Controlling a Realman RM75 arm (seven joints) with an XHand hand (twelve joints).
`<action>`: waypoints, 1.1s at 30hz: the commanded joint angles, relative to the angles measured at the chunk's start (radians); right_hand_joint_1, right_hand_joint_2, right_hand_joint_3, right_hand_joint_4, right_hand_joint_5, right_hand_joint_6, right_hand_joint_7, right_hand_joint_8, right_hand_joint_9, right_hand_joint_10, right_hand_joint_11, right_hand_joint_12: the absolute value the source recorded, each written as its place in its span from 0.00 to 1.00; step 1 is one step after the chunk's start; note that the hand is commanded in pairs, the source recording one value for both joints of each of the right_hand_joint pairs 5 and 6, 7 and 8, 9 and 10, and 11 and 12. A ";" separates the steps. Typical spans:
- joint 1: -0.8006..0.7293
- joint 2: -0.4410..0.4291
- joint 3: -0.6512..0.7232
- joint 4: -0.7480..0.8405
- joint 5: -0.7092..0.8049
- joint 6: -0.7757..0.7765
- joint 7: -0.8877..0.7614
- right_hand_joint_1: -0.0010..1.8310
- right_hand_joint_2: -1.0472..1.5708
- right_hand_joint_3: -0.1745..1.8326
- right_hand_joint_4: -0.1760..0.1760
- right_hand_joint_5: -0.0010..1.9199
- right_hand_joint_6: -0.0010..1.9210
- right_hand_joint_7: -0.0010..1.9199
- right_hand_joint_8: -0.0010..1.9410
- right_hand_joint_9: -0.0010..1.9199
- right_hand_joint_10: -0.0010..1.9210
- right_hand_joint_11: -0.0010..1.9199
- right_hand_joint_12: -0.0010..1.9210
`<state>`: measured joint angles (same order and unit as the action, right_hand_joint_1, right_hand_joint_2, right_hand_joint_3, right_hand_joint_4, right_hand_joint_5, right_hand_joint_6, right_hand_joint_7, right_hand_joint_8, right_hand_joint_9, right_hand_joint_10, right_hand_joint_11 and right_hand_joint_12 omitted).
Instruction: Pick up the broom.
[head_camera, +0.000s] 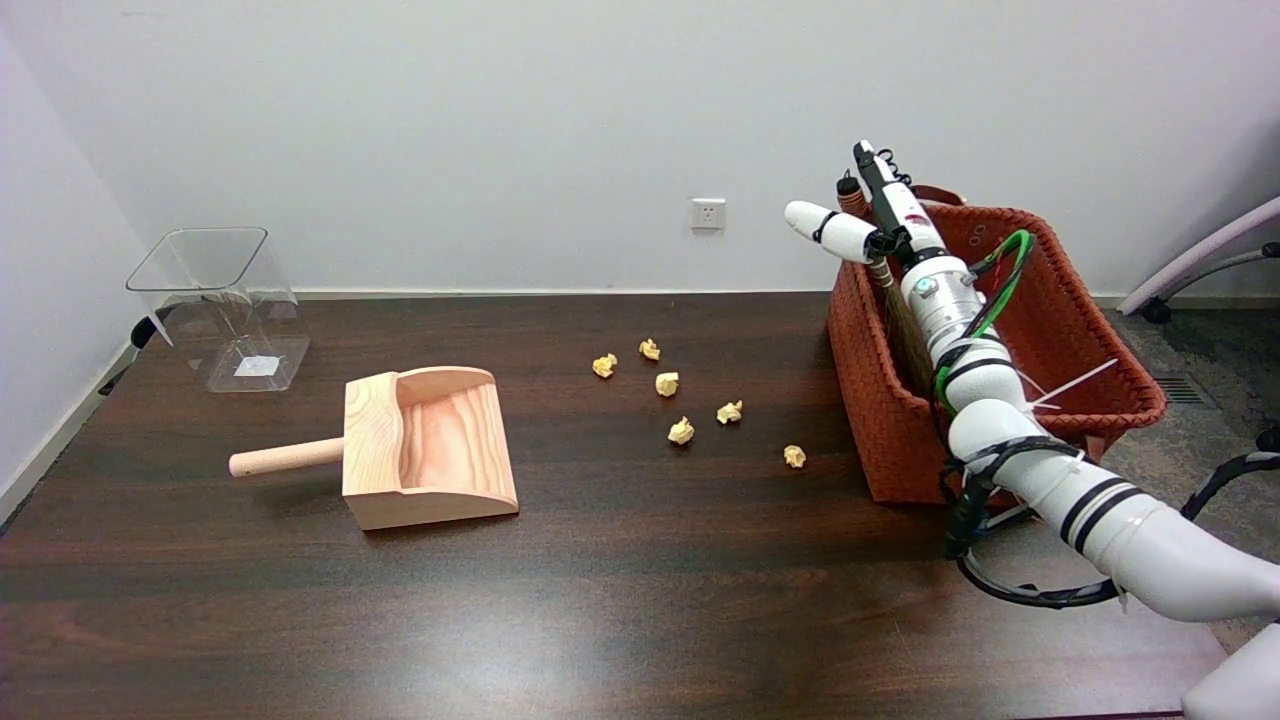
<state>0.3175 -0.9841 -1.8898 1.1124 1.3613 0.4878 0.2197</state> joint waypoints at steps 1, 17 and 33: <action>0.057 -0.019 -0.032 -0.088 0.000 0.013 -0.001 0.36 0.78 0.00 0.50 0.00 0.00 0.03 0.03 0.00 0.00 0.00 0.00; 0.061 -0.020 -0.040 -0.116 0.000 0.115 -0.001 0.40 0.80 0.00 0.50 0.06 0.06 0.36 0.35 0.06 0.06 0.06 0.06; 0.026 -0.032 -0.042 -0.114 0.005 0.228 -0.001 0.41 0.90 0.00 0.50 0.60 0.60 0.89 0.88 0.60 0.60 0.60 0.60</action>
<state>0.3670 -1.0030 -1.9262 1.0082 1.3624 0.5961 0.2192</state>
